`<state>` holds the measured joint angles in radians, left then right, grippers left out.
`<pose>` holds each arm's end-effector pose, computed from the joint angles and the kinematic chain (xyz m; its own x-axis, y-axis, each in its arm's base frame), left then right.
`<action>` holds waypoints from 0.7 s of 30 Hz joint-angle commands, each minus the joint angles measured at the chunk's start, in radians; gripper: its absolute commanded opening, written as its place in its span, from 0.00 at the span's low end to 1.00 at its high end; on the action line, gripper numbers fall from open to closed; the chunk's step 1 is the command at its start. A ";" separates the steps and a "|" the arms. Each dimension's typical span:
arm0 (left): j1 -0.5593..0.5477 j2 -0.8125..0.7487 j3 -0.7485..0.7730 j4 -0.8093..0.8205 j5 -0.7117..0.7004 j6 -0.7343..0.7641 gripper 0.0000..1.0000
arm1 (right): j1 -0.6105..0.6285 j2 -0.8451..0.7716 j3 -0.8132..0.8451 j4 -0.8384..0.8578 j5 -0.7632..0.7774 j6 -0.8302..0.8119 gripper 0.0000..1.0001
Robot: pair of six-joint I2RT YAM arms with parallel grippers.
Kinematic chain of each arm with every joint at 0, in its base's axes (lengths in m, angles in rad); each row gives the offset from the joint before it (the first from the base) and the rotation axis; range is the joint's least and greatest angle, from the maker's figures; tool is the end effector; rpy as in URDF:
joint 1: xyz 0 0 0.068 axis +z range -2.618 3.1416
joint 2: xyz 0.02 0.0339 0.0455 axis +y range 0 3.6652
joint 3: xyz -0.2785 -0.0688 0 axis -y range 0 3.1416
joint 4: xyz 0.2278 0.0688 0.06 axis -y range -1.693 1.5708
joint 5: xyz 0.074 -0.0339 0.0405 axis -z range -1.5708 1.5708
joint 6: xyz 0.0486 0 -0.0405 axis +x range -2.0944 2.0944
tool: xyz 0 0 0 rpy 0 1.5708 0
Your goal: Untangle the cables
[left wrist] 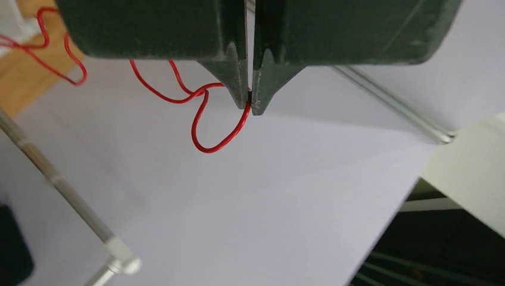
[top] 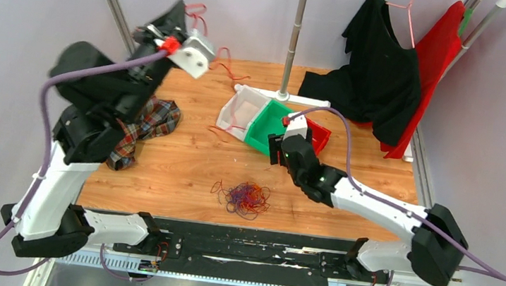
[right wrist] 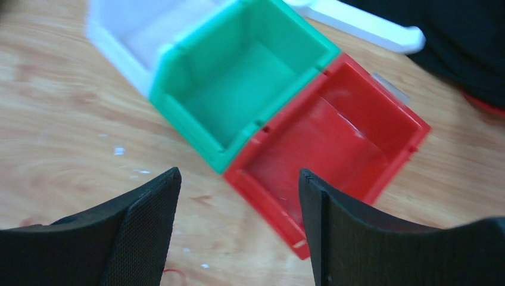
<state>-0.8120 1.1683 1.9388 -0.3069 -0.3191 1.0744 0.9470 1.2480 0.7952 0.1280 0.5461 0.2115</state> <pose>0.1074 -0.0911 0.6252 0.5826 0.5990 -0.5493 -0.0343 0.6935 0.7197 0.1795 0.2062 0.2950 -0.2675 -0.0646 -0.9614 -0.3579 0.9330 0.0369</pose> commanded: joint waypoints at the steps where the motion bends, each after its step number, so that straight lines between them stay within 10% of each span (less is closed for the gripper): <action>1: -0.001 -0.024 -0.112 -0.108 -0.023 -0.135 0.00 | -0.091 0.102 0.093 -0.118 0.094 0.034 0.72; 21: -0.001 -0.029 -0.238 -0.189 0.002 -0.240 0.00 | -0.261 0.480 0.313 -0.167 -0.031 0.160 0.63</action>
<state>-0.8120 1.1606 1.7142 -0.5037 -0.3145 0.8497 0.7033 1.6764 1.0744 -0.0231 0.5468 0.3340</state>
